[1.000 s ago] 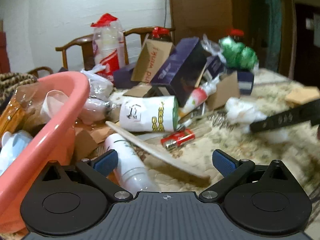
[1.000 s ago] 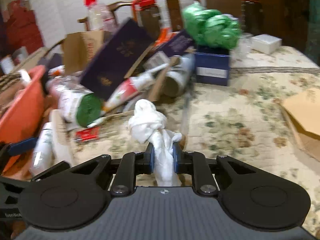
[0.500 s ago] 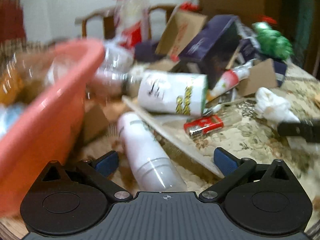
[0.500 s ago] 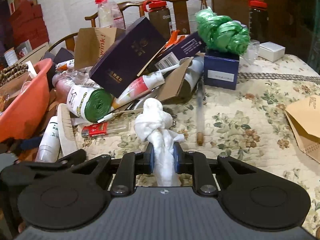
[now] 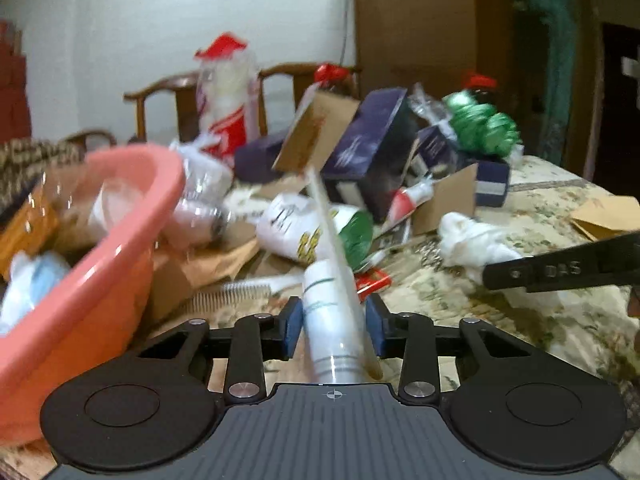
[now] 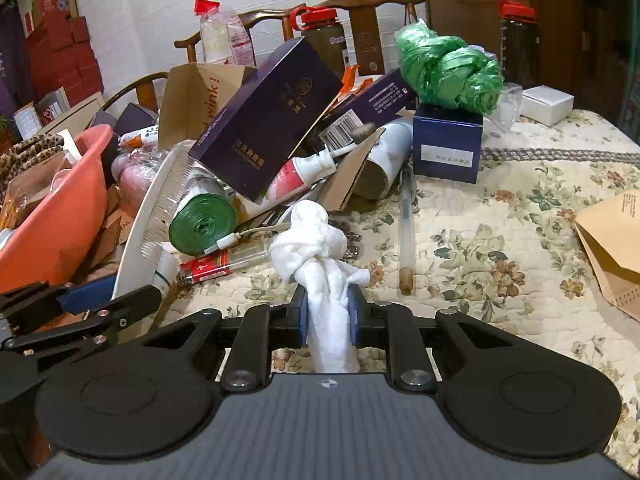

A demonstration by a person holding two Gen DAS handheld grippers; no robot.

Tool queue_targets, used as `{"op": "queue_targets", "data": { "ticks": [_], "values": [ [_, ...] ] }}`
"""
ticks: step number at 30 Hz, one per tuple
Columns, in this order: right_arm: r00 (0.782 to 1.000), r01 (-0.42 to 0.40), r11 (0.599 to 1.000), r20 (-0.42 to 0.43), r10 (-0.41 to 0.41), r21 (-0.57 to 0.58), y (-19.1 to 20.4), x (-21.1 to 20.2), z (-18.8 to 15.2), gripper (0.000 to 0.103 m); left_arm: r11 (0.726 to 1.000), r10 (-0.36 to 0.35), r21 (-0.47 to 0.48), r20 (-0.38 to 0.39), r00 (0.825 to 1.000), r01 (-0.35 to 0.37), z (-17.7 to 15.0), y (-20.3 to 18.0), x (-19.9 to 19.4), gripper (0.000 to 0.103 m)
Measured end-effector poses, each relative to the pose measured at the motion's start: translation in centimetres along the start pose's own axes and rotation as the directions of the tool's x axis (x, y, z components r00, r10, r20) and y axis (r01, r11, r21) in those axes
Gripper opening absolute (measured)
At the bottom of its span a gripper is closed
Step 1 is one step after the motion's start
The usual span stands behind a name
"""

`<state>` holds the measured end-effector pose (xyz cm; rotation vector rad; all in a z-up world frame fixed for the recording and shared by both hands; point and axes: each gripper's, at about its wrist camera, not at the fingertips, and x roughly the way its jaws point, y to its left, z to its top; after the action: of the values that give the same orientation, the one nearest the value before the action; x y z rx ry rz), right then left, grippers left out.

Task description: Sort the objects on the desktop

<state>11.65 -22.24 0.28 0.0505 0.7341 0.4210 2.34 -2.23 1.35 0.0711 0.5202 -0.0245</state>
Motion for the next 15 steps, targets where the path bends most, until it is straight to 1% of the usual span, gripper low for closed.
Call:
{"op": "queue_targets", "data": {
  "ticks": [1,2,3,6,7,9,10,11,13,15],
  "values": [
    [1.0,-0.002,1.0,0.0,0.002,0.0,0.0,0.0,0.0,0.023,1.0,-0.019,0.02,0.022,1.0,0.019,0.1,-0.3,-0.4,0.023],
    [1.0,-0.003,1.0,-0.001,0.003,0.001,0.0,0.0,0.0,0.023,0.999,-0.032,0.034,0.037,0.999,0.03,0.2,-0.5,-0.8,0.02],
    [1.0,-0.005,1.0,-0.001,0.005,0.001,0.0,-0.1,0.0,0.023,0.999,-0.037,0.039,0.043,0.998,0.036,0.3,-0.6,-1.0,0.02],
    [1.0,-0.007,1.0,-0.003,0.007,0.002,0.0,0.0,0.0,0.023,0.998,-0.043,0.038,0.031,0.999,0.042,0.5,-0.6,-0.5,0.019],
    [1.0,-0.007,1.0,-0.005,0.007,0.001,0.0,0.1,0.0,0.023,0.998,-0.046,0.04,0.031,0.998,0.045,0.5,-0.6,-0.4,0.021],
    [1.0,-0.007,1.0,-0.007,0.007,0.001,0.0,0.2,0.0,0.023,0.999,-0.043,0.023,0.019,0.999,0.043,0.7,-0.5,0.1,0.029],
    [1.0,-0.008,1.0,-0.008,0.008,-0.001,0.0,0.2,0.0,0.023,0.998,-0.055,0.007,0.001,0.998,0.055,0.7,-0.3,0.4,0.042],
    [1.0,-0.01,1.0,-0.009,0.01,-0.002,0.0,0.2,0.0,0.023,0.998,-0.067,-0.016,-0.014,0.998,0.067,0.7,-0.1,0.7,0.046],
    [1.0,-0.016,1.0,-0.009,0.016,-0.004,0.1,0.1,0.0,0.023,0.995,-0.092,-0.039,-0.045,0.995,0.09,0.8,0.1,1.4,0.046],
    [1.0,-0.019,1.0,-0.008,0.019,-0.005,0.1,0.1,0.0,0.023,0.992,-0.11,-0.06,-0.046,0.993,0.107,0.7,0.1,1.6,0.037]
  ]
}}
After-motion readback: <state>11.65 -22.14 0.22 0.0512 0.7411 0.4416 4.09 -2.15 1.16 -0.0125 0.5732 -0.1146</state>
